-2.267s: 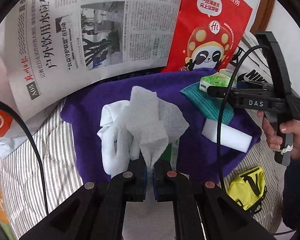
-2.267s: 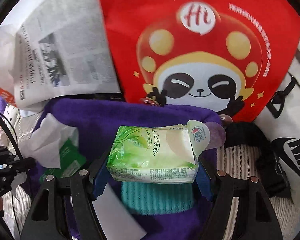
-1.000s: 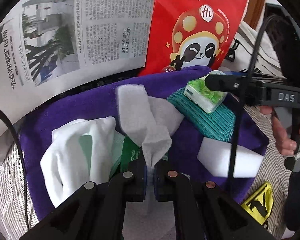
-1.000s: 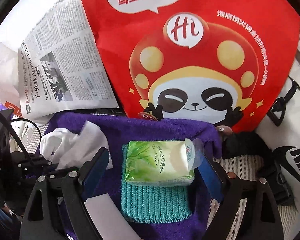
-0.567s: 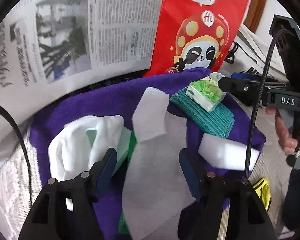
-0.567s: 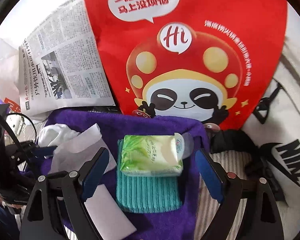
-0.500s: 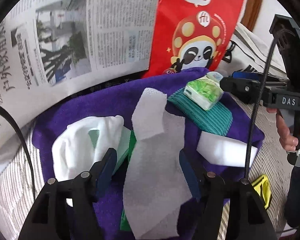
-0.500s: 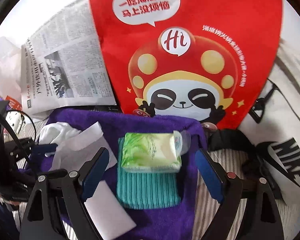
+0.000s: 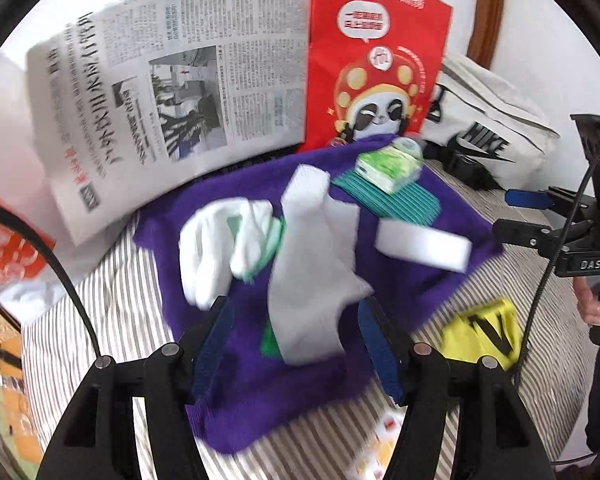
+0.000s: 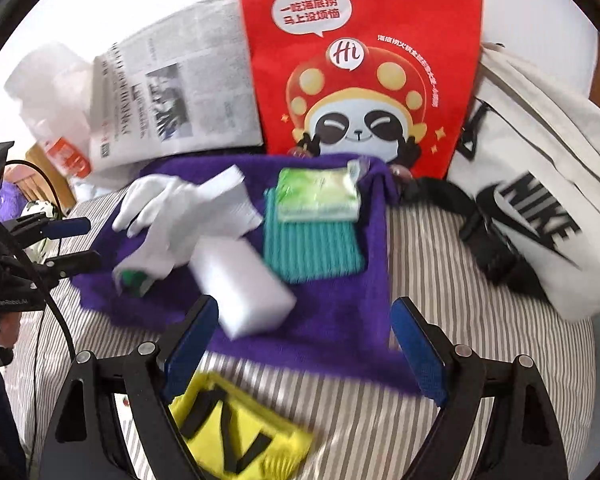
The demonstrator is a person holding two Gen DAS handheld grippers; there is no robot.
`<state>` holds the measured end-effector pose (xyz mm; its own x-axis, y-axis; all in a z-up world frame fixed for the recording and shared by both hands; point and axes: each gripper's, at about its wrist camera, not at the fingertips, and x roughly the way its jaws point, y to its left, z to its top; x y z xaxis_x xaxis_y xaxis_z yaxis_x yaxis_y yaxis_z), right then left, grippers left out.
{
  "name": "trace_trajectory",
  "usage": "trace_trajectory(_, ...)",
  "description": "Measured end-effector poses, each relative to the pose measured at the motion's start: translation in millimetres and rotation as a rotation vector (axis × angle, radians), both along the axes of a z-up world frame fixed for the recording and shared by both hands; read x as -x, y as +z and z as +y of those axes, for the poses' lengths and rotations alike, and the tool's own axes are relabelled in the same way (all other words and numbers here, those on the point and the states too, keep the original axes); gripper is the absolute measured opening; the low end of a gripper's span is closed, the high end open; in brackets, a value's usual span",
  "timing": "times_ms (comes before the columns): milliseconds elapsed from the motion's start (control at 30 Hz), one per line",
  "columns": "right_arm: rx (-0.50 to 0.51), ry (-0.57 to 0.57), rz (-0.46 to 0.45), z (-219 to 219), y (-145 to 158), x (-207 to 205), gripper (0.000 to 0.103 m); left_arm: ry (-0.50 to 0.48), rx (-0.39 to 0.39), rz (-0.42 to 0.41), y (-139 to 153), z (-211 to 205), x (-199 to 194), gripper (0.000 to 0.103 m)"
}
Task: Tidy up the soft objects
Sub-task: 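Grasp the orange-print sachet on the bed with the left gripper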
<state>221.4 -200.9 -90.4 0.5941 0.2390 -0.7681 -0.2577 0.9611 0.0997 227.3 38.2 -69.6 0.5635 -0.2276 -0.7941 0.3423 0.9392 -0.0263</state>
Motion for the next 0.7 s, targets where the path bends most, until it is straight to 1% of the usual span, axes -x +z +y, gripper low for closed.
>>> trace_trajectory(167,-0.004,0.004,0.029,2,-10,39,0.088,-0.025,0.015,-0.001,-2,2,39,0.063)
trace_trajectory(267,-0.003,-0.003,0.053,4,-17,60,0.088,-0.063,0.046,0.031,-12,-1,59,0.063)
trace_trajectory(333,0.012,-0.007,0.059,6,-20,74,0.088,-0.083,0.041,0.049,-24,-5,69,0.063)
trace_trajectory(400,0.027,-0.011,0.063,7,-23,86,0.088,-0.094,0.015,0.084,-41,-13,77,0.063)
trace_trajectory(467,0.036,-0.015,0.072,8,-28,97,0.088,-0.119,-0.001,0.091,-52,-18,87,0.063)
trace_trajectory(533,0.039,-0.021,0.084,8,-33,105,0.088,-0.154,-0.017,0.087,-60,-24,97,0.063)
trace_trajectory(633,0.026,-0.041,0.103,3,-39,115,0.088,-0.208,-0.079,0.062,-70,-32,110,0.063)
trace_trajectory(700,0.011,-0.057,0.112,-2,-43,121,0.088,-0.252,-0.130,0.042,-76,-36,116,0.068)
